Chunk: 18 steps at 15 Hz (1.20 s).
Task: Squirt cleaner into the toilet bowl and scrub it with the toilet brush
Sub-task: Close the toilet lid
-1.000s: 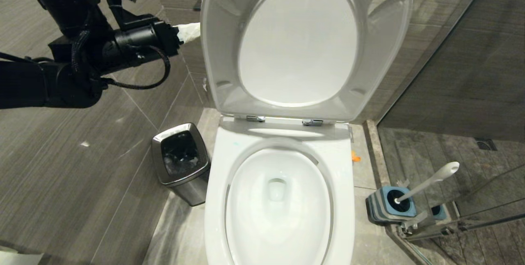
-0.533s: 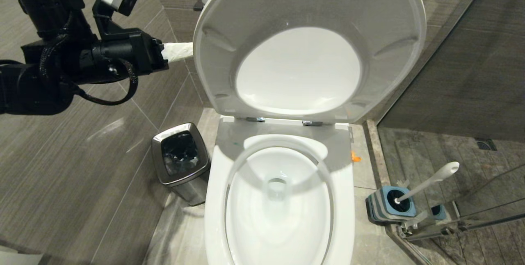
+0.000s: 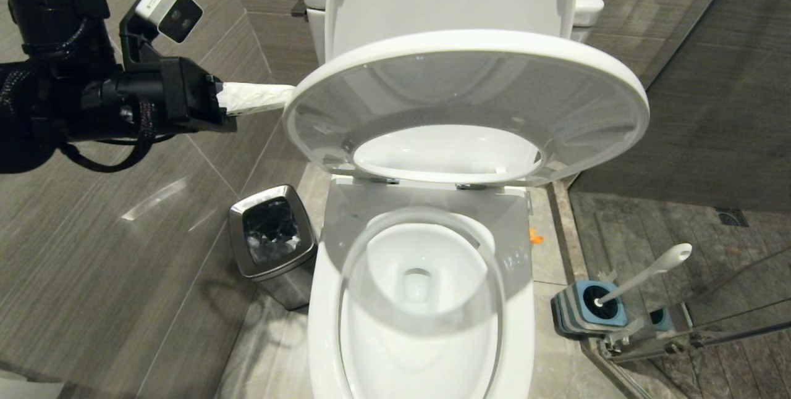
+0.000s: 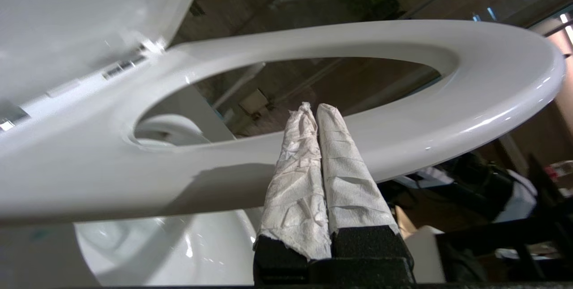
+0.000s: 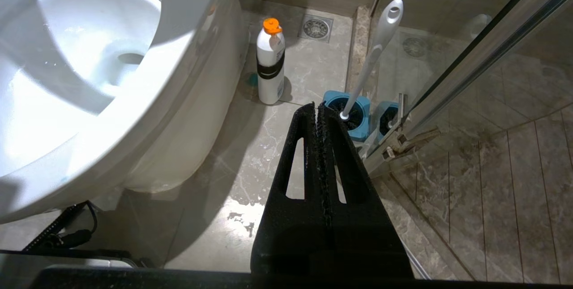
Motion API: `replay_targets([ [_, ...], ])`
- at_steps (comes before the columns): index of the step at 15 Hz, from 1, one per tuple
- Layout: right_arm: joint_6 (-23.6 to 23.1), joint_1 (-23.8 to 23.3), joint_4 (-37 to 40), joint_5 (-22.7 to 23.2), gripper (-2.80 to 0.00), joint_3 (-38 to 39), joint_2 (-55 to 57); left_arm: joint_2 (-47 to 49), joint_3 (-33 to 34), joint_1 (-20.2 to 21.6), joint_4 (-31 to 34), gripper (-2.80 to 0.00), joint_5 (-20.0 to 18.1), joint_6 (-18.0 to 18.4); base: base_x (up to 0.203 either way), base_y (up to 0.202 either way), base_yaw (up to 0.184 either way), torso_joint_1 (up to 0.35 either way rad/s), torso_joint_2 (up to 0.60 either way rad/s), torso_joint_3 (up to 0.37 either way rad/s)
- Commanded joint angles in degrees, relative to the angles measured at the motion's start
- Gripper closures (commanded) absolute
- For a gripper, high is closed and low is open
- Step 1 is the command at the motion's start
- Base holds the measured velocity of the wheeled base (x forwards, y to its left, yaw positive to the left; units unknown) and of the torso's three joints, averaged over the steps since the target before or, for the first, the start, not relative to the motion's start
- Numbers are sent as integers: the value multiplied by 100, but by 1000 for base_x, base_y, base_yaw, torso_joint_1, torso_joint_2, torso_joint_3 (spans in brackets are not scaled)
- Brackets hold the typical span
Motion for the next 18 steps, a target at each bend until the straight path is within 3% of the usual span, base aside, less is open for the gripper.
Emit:
replay_targets([
  [1,-4,1,0,-1,0,0,5,-276,1,0,966,0,-73,74,0,0,0,0,0,0],
  [3,-4,1,0,-1,0,0,5,-372,4,0,1969,0,-66,565,0,0,0,0,0,0],
  [6,-4,1,0,-1,0,8,5,-467,11,8,4096,0,195,2097,0,0,0,0,0,0],
  [7,-4,1,0,-1,0,2,5,-509,55,8,4602,0,342,2455,0,0,0,0,0,0],
  [18,-4,1,0,-1,0,0,5,-580,1113,150,5044,0,440,2949,0,0,0,0,0,0],
])
